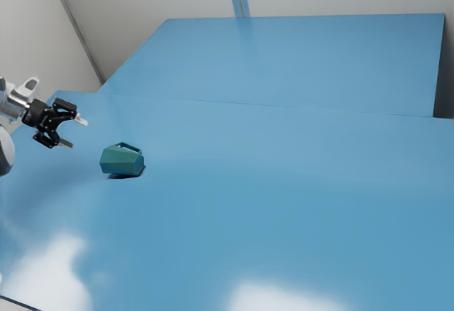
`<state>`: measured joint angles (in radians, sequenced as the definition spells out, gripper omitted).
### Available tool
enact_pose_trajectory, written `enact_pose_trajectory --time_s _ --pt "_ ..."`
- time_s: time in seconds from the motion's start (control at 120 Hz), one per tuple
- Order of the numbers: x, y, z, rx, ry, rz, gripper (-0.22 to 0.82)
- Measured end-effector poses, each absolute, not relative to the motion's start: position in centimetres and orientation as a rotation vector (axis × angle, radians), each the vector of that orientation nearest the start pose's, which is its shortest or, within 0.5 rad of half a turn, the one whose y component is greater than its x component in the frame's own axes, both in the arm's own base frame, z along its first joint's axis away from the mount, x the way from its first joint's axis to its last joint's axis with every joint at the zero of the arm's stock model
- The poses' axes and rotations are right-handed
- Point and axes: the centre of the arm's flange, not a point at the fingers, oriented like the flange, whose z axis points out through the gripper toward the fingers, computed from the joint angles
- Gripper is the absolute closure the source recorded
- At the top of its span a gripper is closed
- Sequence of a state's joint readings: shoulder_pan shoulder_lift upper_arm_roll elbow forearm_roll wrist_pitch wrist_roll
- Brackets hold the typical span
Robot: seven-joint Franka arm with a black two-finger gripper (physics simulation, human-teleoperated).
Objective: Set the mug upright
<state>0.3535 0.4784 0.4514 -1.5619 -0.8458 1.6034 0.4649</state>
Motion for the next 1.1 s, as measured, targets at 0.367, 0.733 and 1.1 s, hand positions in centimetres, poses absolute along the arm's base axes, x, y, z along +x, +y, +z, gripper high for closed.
enact_pose_trajectory --time_s 0.367,0.733,1.1 --pt "53.8 38.3 31.5 2.160 0.426 0.163 0.00" --pt "55.7 35.8 28.4 2.100 0.291 0.221 0.00" --pt "56.6 33.7 27.0 2.083 0.224 0.241 0.46"
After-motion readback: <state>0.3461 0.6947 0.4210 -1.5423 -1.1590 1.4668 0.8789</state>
